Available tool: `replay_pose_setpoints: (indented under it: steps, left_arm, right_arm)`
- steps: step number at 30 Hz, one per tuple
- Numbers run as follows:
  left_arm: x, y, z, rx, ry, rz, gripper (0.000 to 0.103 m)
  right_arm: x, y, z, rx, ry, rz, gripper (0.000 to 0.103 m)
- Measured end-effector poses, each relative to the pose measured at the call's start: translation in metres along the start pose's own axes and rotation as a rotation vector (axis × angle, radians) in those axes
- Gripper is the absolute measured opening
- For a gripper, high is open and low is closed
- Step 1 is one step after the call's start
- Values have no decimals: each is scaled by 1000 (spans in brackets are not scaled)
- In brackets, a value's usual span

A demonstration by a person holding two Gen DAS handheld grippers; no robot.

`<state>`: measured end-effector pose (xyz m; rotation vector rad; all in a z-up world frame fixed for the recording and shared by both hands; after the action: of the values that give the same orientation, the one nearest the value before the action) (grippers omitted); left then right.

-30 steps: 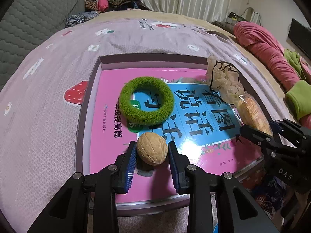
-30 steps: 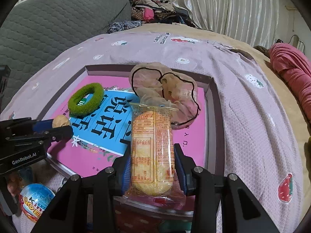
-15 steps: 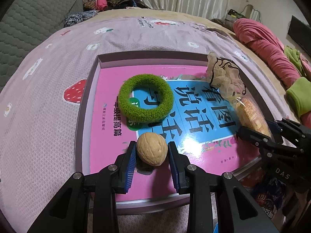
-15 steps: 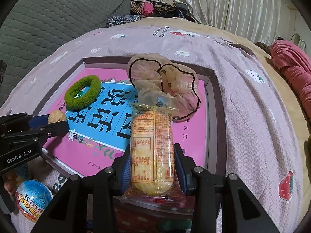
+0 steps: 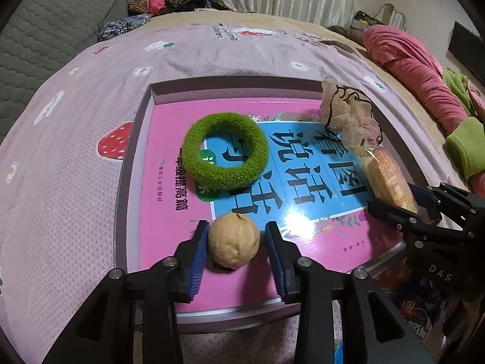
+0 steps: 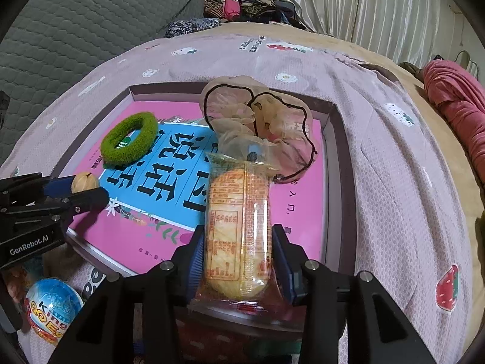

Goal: Organize objects
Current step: 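Open left gripper releasing walnut while right gripper opens releasing cake bar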

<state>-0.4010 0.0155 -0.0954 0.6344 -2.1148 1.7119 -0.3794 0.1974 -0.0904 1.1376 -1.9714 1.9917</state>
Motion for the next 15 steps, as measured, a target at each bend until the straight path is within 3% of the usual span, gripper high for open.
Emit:
replay_pose_setpoints:
  steps: [11,14,15]
  left_arm:
    - [2,-11,-2,1,-14,-27,54]
    - [2,-18,-5,6,0,-56,67]
    - [2,-20,-5,4,1,-59,67]
  right_arm:
    - [1,-5,-1,-1,2,-9,52]
    - [3,-11,0,-6,-2,-22,52]
    - [3,-12,1,-7,-1,-26,52]
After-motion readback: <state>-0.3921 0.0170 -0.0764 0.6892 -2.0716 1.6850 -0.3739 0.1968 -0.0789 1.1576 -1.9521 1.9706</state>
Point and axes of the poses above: each gripper's, at about its wrist camera, not at the fingertips, and y roughly the way its jaws point, z to its left, x to its top, the point moved 1 cm from there along y, roughly the way its jaws point, and after that the axes turned 13 degrees about -y, right-handed, at the moved point
